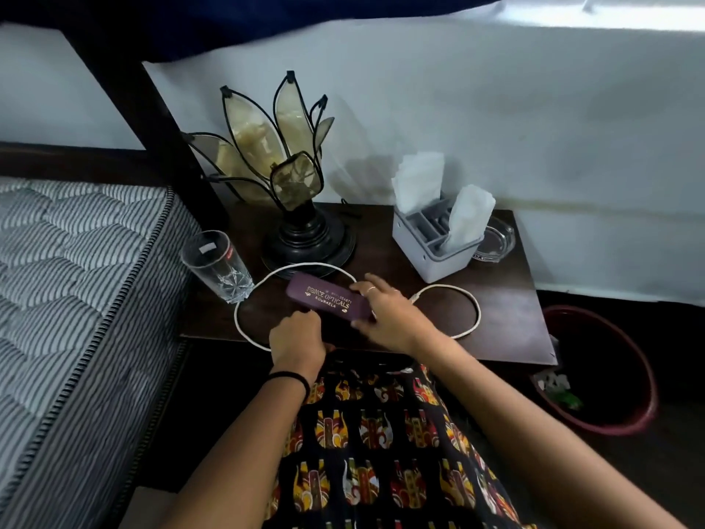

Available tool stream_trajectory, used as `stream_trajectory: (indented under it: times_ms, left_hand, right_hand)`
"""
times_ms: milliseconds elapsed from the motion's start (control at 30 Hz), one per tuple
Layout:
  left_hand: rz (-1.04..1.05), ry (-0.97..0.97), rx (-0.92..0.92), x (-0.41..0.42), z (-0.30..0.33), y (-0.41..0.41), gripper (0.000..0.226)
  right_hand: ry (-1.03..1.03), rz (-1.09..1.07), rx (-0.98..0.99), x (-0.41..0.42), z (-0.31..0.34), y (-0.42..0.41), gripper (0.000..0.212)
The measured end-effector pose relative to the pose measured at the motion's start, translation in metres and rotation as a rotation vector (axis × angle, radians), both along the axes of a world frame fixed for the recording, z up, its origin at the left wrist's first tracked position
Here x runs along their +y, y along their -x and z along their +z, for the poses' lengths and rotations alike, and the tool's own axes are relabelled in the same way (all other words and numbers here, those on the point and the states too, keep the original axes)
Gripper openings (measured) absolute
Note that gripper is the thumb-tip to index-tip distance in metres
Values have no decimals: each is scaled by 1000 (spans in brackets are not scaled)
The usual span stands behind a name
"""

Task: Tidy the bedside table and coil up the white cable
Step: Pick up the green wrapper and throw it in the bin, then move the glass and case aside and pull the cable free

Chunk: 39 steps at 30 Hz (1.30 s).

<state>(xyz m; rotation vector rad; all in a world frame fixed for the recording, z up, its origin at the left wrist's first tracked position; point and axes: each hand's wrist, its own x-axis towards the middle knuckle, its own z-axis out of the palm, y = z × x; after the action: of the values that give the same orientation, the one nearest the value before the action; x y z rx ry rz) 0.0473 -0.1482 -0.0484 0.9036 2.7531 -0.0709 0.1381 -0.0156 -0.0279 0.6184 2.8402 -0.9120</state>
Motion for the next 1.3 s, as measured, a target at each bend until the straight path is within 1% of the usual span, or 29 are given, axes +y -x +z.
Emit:
stream_trajectory:
  times_ms: [100, 200, 333, 433, 533, 633, 700, 733, 800, 867, 933, 1000, 1067, 1233, 1300]
  left_hand:
    - [-6, -16, 26, 0, -3, 2, 27]
    - [-14, -33, 28, -1, -6, 4, 26]
    - [-32, -41, 40, -2, -7, 4, 23]
    - [-38, -45, 33, -2, -6, 4, 25]
    - [-39, -21, 20, -3, -5, 5, 32]
    - [-33, -3, -8, -2, -4, 5, 38]
    - [-34, 12, -13, 0, -3, 5, 39]
    - [-34, 21, -14, 0, -3, 5, 39]
    - [-27, 37, -15, 1, -2, 4, 40]
    - [-19, 46, -10, 1, -2, 4, 40]
    - [-14, 51, -8, 2, -2, 3, 40]
    - [-7, 55, -9, 2, -1, 2, 40]
    - [-9, 62, -7, 2, 0, 2, 40]
    - [-12, 71, -16, 4, 2, 3, 38]
    - [-19, 76, -17, 6, 2, 4, 38]
  right_hand:
    - [-153, 78, -82, -12, -11, 22, 74]
    - [-228, 105, -125, -17, -18, 34, 76]
    - [-246, 106, -145, -18, -22, 43, 76]
    - [-204, 63, -77, -20, -18, 41, 73]
    - [-237, -102, 155, -11, -7, 23, 60]
    - [-391, -391, 415, 12, 2, -7, 42]
    - [-482, -562, 470, 35, 5, -25, 38]
    - [-526, -587, 445, 47, 6, -33, 38]
    - [-616, -500, 356, 69, 4, -45, 42]
    - [-692, -332, 274, 87, -2, -52, 43]
    - [-762, -207, 218, 101, -7, -55, 40]
    - [-806, -138, 183, 111, -7, -55, 35]
    - [-806, -85, 145, 118, -5, -51, 32]
    - [-730, -28, 70, 114, -2, -32, 44]
    - [-701, -27, 80, 108, -3, -22, 47]
